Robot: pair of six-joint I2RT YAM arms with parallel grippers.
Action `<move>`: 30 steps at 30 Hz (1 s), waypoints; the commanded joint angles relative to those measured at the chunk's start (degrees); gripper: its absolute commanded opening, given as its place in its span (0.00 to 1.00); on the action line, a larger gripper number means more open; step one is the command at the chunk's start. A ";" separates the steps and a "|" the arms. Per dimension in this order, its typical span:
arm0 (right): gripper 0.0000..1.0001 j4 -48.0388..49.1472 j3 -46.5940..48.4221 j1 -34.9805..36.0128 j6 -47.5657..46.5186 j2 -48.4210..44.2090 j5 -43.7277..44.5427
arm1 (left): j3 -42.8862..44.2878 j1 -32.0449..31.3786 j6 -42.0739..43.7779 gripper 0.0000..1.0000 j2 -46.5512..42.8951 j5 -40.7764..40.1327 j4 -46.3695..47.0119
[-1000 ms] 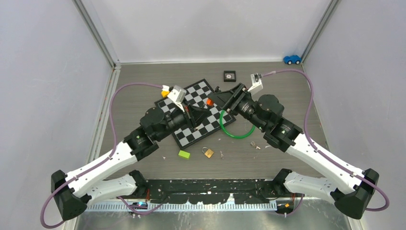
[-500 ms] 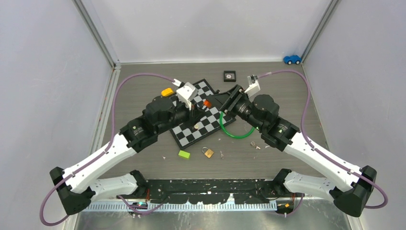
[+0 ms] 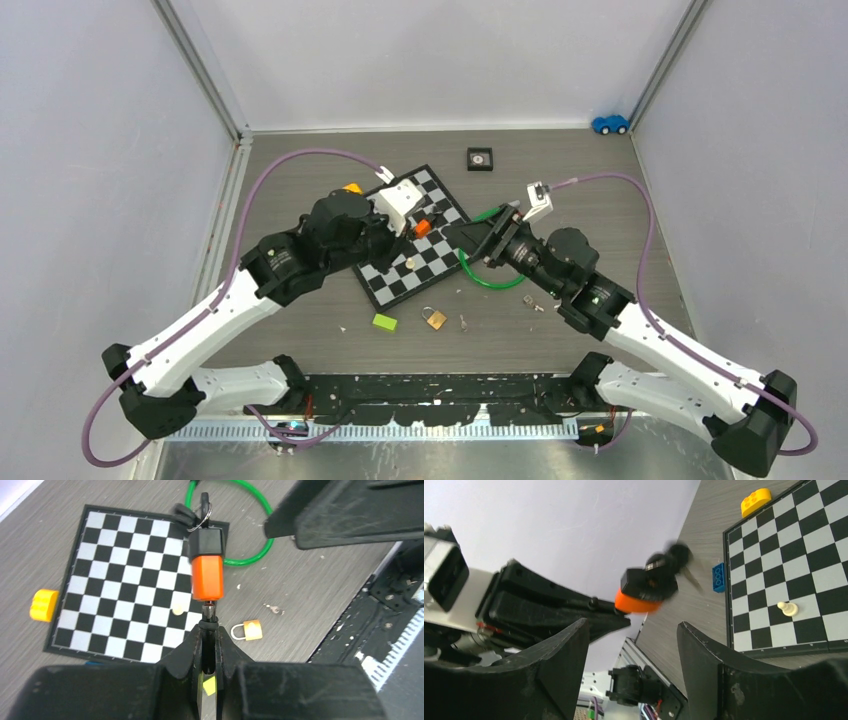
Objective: Lock with the key
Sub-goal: Lock the lock.
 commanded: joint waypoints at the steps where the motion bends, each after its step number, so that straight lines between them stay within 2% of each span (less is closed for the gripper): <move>1: 0.70 3.21 -2.04 -0.03 -4.03 -3.39 -3.97 | 4.73 0.37 3.89 0.00 0.55 -2.56 -2.08; 6: 0.71 1.18 -2.88 -0.08 -12.71 -7.23 -7.05 | 8.04 0.37 6.10 0.00 1.49 -2.34 -6.01; 11: 0.71 0.73 -4.01 -0.05 -30.00 -10.38 -6.04 | 13.31 0.37 9.77 0.00 2.56 -0.44 -12.54; 14: 0.71 8.49 -6.40 -0.09 -43.40 -10.74 -8.14 | 17.12 0.37 11.37 0.00 3.09 3.56 -16.81; 17: 0.75 14.32 -7.28 -0.10 -61.01 -9.68 -13.91 | 20.79 0.37 12.34 0.00 3.33 7.02 -20.52; 21: 0.81 7.85 -4.04 -0.09 -91.06 -8.15 -24.79 | 24.77 0.37 12.20 0.00 3.20 11.01 -23.96; 23: 0.81 5.46 -2.73 -0.10 -104.31 -7.05 -26.45 | 26.27 0.37 11.68 0.00 3.20 13.30 -24.86; 26: 0.81 7.55 -0.97 -0.08 -113.33 -5.41 -26.43 | 27.98 0.37 10.57 0.00 3.42 16.08 -25.43; 30: 0.81 8.41 2.55 -0.09 -119.59 -3.67 -25.36 | 29.30 0.37 9.65 0.00 4.13 18.85 -26.02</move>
